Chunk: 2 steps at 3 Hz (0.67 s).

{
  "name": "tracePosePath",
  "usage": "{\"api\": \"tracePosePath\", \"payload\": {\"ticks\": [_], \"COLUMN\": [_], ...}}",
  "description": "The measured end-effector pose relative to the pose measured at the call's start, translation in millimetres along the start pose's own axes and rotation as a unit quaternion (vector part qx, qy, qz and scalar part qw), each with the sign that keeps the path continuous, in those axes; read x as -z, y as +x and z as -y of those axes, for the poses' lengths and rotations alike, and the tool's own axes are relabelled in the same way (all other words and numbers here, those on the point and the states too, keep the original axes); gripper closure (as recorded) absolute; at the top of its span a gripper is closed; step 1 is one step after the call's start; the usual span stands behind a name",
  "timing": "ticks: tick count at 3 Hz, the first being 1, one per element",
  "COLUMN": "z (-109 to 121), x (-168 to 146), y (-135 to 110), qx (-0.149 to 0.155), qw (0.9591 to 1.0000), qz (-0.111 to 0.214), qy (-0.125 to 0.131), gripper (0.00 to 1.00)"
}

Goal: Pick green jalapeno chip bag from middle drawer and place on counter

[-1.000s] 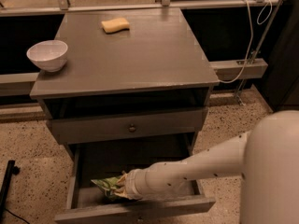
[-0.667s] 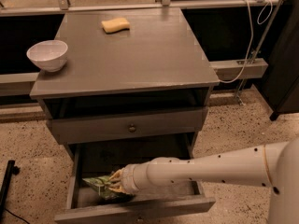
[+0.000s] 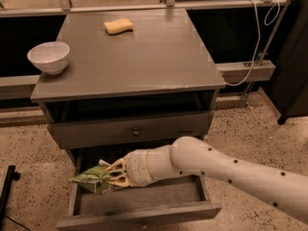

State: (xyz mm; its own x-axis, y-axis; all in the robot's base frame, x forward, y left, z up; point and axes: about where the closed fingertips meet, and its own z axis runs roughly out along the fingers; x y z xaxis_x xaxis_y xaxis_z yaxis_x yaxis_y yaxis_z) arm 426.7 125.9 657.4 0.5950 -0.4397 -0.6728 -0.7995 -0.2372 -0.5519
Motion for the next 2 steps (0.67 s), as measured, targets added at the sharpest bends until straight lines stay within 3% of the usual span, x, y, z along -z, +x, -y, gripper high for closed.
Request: {"api": "tracePosePath", "payload": {"ticks": [1,2], "z": [73,63], "x": [94,89], "y": [-105,-105], "qx": [0.128,0.126], "qw": [0.9906,0.9911], "qz": [0.025,0.029], "qy": [0.042,0.029], "gripper": [1.0,1.0]}}
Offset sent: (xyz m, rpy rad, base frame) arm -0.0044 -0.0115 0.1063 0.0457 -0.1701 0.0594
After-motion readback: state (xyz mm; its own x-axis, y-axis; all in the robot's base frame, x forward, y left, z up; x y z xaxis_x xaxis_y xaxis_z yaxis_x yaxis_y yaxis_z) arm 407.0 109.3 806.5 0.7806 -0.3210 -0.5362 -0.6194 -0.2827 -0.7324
